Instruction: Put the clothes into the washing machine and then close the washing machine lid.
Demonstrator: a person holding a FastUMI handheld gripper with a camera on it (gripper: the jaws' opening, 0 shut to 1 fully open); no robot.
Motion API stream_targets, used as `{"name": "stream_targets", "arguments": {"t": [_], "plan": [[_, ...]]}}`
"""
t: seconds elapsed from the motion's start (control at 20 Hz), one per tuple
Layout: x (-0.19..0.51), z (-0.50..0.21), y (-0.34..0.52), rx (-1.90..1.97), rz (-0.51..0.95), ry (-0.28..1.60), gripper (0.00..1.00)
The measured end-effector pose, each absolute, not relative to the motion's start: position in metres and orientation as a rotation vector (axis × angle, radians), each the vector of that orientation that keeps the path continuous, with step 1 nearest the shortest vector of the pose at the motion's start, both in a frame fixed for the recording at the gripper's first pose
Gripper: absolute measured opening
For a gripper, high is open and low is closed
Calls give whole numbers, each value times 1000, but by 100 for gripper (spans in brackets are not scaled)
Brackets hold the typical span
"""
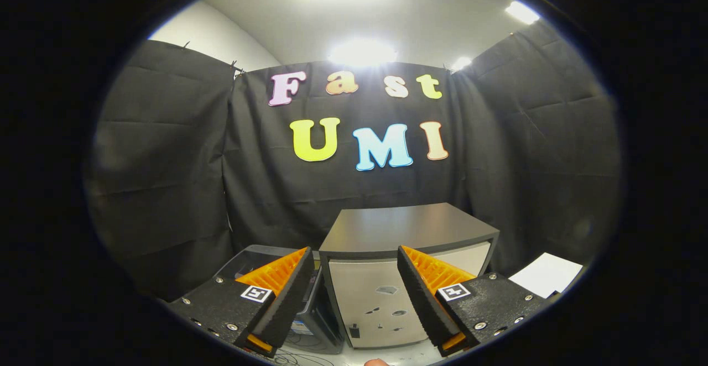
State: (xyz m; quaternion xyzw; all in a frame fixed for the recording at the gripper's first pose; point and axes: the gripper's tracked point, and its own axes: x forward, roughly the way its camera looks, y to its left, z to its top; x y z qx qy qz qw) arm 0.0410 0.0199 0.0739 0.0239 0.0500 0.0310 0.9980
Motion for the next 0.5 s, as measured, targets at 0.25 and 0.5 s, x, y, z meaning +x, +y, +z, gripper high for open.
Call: {"name": "stream_targets", "arguments": {"t": [0.25,0.5], "plan": [[34,74,16,50,63,101,93],[28,75,18,50,74,105,93]]}}
